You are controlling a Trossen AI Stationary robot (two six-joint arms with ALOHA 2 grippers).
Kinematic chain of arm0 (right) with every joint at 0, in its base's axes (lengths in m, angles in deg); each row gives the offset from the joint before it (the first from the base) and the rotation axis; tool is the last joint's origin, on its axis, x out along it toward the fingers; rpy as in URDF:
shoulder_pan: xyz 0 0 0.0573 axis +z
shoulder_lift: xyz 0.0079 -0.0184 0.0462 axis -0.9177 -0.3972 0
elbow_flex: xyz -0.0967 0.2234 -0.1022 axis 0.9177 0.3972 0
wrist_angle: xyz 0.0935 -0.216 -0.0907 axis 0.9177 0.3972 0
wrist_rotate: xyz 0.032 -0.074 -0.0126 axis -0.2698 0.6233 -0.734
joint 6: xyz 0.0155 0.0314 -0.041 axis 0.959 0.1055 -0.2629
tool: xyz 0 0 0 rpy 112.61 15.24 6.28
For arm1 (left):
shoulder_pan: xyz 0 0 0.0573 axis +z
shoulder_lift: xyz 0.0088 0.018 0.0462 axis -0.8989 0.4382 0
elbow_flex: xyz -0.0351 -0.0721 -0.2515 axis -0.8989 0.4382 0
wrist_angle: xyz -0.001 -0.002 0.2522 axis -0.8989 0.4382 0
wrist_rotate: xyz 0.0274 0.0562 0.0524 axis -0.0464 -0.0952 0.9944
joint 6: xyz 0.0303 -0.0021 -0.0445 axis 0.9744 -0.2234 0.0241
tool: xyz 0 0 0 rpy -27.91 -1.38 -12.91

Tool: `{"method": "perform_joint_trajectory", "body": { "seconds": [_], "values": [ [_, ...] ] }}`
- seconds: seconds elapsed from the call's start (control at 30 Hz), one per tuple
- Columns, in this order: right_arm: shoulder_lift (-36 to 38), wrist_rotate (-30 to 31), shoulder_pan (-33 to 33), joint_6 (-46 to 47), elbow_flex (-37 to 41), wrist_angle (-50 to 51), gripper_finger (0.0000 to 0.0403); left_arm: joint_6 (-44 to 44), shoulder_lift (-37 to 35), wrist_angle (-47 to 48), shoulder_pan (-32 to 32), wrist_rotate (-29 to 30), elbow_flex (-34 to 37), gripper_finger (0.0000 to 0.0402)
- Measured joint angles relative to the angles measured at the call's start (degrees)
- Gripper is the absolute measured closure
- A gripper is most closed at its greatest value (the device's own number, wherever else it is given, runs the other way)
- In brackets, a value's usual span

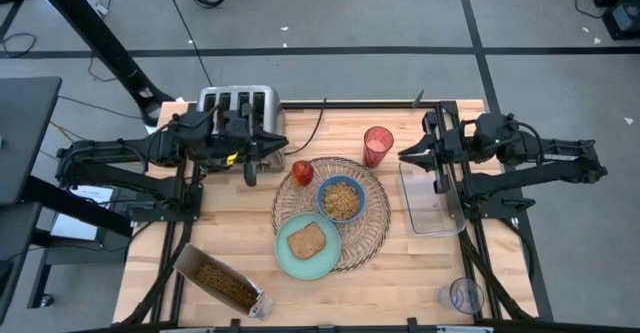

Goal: Arrange a breakfast setting
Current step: Put the blue spoon on the brown mat to the right of the blue bowl

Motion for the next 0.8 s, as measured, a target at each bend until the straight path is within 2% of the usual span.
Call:
{"method": "perform_joint_trajectory", "body": {
  "seconds": [0.1, 0.23, 0.3, 0.4, 0.47, 0.63, 0.8],
  "values": [
    [0.04, -2.50, -2.03, -0.81, 2.80, -1.83, 0.0359, 1.32, -0.04, -1.78, 0.53, -0.17, -0.02, 0.0367],
    [-0.17, -3.68, -2.96, 4.95, 6.85, -6.91, 0.0358, 1.12, 0.02, -3.03, 1.28, -2.96, -0.02, 0.0367],
    [-0.20, -4.06, -2.82, 12.75, 7.30, -10.81, 0.0358, -0.46, 0.09, -3.00, 1.19, -4.90, -0.02, 0.0367],
    [-0.21, -4.45, -2.60, 30.65, 7.36, -16.02, 0.0359, -2.35, -0.04, -3.28, 1.05, -5.40, -0.02, 0.0367],
    [0.00, -5.46, -2.60, 39.30, 7.04, -19.87, 0.0359, -3.33, -0.25, -4.48, 1.08, -5.19, -0.02, 0.0367],
    [0.13, -8.30, -2.25, 47.81, 6.93, -18.66, 0.0359, -7.46, -0.26, -5.29, 1.05, -5.17, -0.04, 0.0367],
    [-1.17, -10.18, 1.55, 55.13, 6.91, -16.33, 0.0370, -12.95, -0.28, -6.01, 1.08, -5.12, -0.04, 0.0367]
  ]
}}
